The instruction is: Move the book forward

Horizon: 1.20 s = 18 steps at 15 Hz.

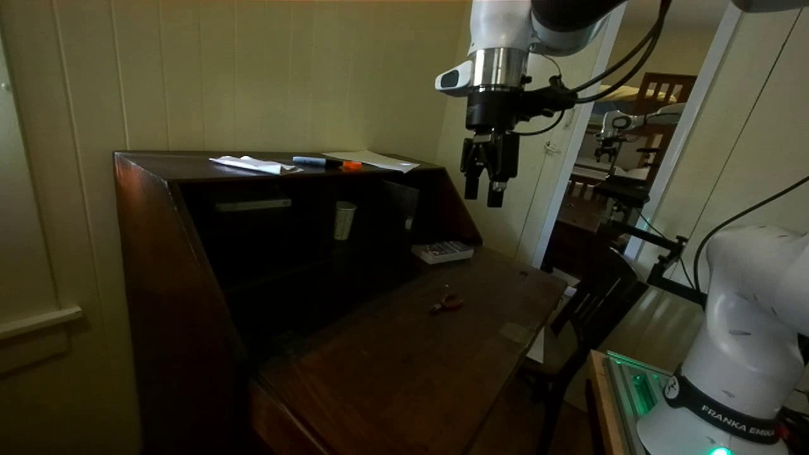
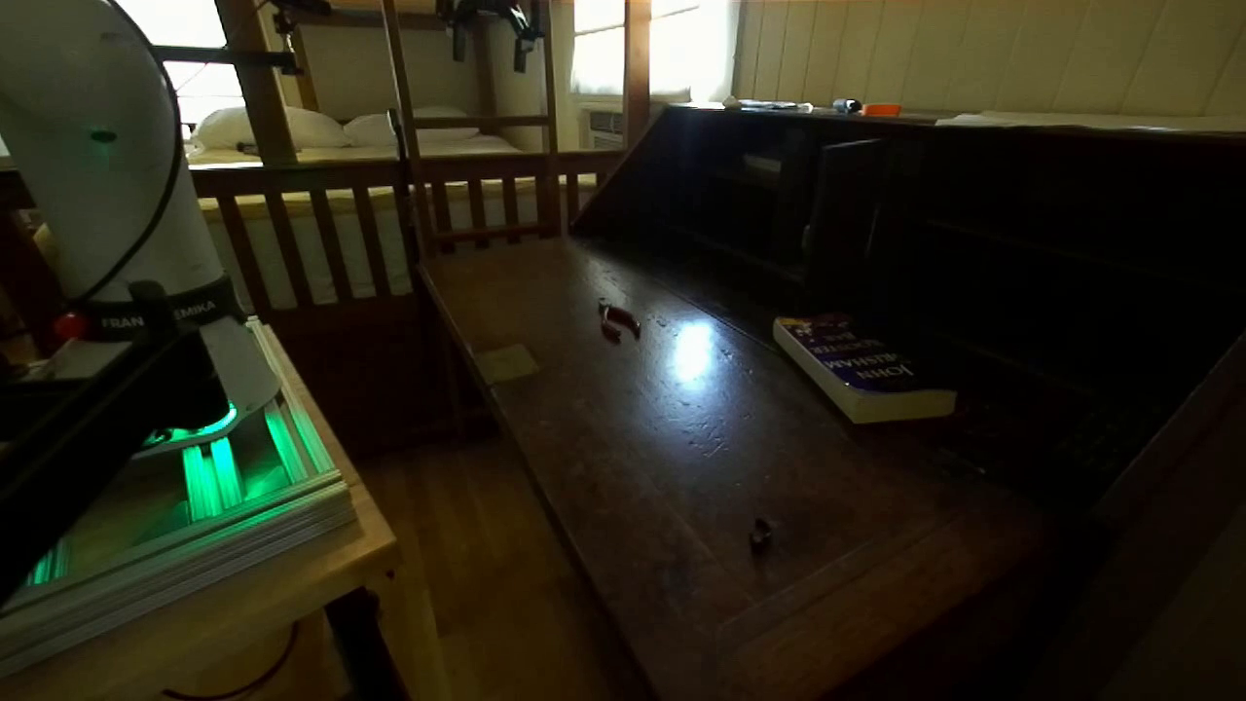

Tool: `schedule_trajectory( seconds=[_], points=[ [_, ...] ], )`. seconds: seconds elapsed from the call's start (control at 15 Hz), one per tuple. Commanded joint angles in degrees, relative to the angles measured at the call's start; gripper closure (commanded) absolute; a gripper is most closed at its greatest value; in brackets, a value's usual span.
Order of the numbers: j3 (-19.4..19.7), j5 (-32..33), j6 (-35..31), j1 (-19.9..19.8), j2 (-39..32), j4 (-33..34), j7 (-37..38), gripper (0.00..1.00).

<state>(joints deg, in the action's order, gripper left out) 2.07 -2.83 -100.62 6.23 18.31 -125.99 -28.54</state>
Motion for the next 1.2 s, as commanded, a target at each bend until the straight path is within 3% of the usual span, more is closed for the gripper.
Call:
schedule_trajectory(
  seconds=[0.0, 0.13, 0.47, 1.13],
  points=[
    [1.89, 5.13, -5.56, -2.22, -2.52, 0.06, -5.22, 0.00],
    [3.18, 5.88, -8.31, -3.94, -3.83, 0.67, -4.86, 0.00],
    [7.70, -1.00, -11.55, -8.06, -5.24, 2.02, -0.22, 0.00],
    [12.68, -5.84, -18.95, -15.43, -10.88, 4.29, 15.10, 0.00]
  ],
)
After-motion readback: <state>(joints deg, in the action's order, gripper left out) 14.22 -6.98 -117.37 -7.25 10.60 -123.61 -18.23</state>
